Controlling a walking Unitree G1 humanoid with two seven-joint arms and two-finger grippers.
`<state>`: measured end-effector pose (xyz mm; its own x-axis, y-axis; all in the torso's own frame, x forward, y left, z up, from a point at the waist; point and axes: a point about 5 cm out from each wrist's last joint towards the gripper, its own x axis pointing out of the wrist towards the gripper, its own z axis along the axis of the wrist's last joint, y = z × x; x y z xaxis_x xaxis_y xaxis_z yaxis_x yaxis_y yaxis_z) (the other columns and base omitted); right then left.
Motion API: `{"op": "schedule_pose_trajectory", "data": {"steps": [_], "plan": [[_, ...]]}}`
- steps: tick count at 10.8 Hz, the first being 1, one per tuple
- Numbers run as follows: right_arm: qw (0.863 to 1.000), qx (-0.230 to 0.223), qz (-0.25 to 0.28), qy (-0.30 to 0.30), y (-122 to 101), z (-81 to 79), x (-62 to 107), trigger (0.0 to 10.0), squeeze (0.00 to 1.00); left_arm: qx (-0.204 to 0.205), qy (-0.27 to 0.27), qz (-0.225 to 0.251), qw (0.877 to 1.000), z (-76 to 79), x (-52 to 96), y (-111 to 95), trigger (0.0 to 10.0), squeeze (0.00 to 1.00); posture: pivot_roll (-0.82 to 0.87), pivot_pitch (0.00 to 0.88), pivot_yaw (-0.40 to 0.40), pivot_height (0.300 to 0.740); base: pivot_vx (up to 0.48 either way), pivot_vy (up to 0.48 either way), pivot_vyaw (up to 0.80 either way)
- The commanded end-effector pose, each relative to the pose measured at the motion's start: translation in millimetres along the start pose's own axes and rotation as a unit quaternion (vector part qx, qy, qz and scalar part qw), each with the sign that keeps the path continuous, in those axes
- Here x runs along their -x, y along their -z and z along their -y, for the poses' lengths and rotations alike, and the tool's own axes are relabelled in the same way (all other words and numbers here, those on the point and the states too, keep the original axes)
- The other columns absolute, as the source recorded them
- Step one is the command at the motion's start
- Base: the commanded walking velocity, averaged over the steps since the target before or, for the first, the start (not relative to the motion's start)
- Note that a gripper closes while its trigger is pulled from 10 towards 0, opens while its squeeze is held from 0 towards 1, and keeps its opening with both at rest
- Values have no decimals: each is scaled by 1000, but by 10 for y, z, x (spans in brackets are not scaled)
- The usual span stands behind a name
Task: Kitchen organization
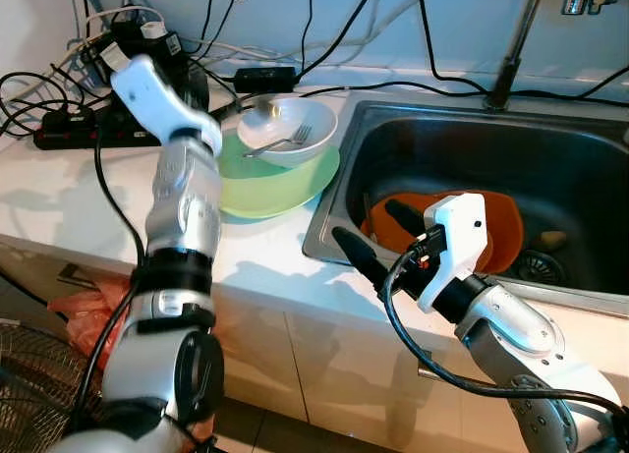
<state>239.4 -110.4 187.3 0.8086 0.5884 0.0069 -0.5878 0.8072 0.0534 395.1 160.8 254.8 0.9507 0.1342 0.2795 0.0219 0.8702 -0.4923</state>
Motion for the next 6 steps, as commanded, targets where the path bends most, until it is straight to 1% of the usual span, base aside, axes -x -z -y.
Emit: {"op": "schedule_pose_trajectory", "data": {"steps": [1, 2, 3, 4, 5, 6], "plan": [[1000, 9, 12, 1, -51, 1, -22, 10000, 0, 9, 18, 22, 1000, 98, -33, -117, 0, 0, -190, 0, 117, 740, 0, 0, 0], [997, 49, 0, 58, -46, 128, -5, 10000, 0, 26, 28, 7, 999, 176, -23, -41, 0, 0, -197, 0, 121, 740, 0, 0, 0], [993, 65, 4, 94, -69, 215, 10, 10000, 0, 38, 40, -2, 998, 248, -15, 2, 0, 0, -208, 0, 128, 740, 0, 0, 0], [993, 62, 10, 103, -86, 240, 15, 10000, 0, 41, 47, -3, 998, 282, -15, 11, 0, 0, -214, 0, 133, 740, 0, 0, 0], [991, 61, 14, 119, -101, 283, 29, 10000, 0, 46, 65, -5, 997, 385, -16, 29, 0, 0, -226, 0, 140, 740, 0, 0, 0], [990, 62, 16, 127, -105, 295, 49, 10000, 0, 58, 91, -13, 994, 541, -4, 77, 0, 0, -239, 0, 146, 740, 0, 0, 0]]}}
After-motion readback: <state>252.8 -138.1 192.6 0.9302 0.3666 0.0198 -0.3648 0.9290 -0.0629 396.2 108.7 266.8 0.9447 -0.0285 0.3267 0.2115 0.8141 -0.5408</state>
